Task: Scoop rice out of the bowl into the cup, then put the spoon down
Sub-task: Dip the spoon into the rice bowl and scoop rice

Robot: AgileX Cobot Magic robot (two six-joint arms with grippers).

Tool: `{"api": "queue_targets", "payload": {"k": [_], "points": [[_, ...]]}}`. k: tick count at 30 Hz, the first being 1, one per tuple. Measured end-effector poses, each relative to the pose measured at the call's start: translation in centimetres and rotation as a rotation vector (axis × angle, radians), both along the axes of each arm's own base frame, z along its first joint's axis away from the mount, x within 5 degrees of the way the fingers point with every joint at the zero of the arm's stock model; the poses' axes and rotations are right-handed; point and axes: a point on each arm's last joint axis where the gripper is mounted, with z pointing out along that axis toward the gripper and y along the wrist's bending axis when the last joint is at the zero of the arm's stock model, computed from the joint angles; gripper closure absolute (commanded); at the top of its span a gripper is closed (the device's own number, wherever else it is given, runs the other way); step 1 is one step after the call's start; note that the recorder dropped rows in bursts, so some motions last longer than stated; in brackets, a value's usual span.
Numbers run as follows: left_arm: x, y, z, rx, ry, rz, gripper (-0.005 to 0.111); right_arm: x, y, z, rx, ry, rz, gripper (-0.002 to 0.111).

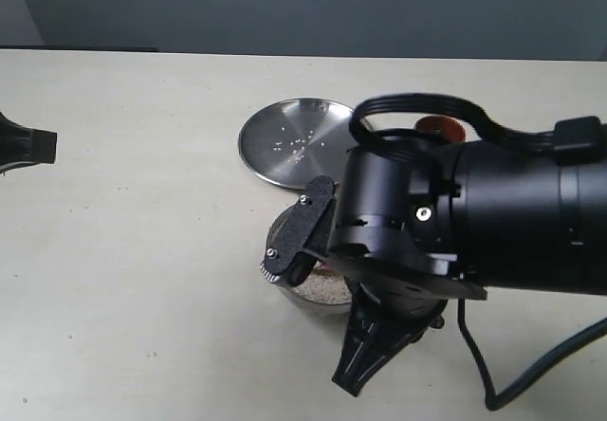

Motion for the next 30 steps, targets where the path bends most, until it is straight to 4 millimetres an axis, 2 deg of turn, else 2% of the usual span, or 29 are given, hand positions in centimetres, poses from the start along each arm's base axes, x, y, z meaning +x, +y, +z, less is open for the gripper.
{"api": "queue_targets", "payload": {"k": [19,26,30], "points": [[0.0,0.0,0.0,0.000,0.000,0.000,0.106,-0.3,-0.5,0.8,0.036,-0.031,-0.163,0.109],[0.0,0.0,0.0,0.000,0.000,0.000,0.106,-0.7,-0.9,2.2,0.110,-0.033,-0.198,0.109],[0.0,0.0,0.0,0.000,0.000,0.000,0.106,-1.0,-1.2,2.3,0.113,-0.021,-0.211,0.109]]}}
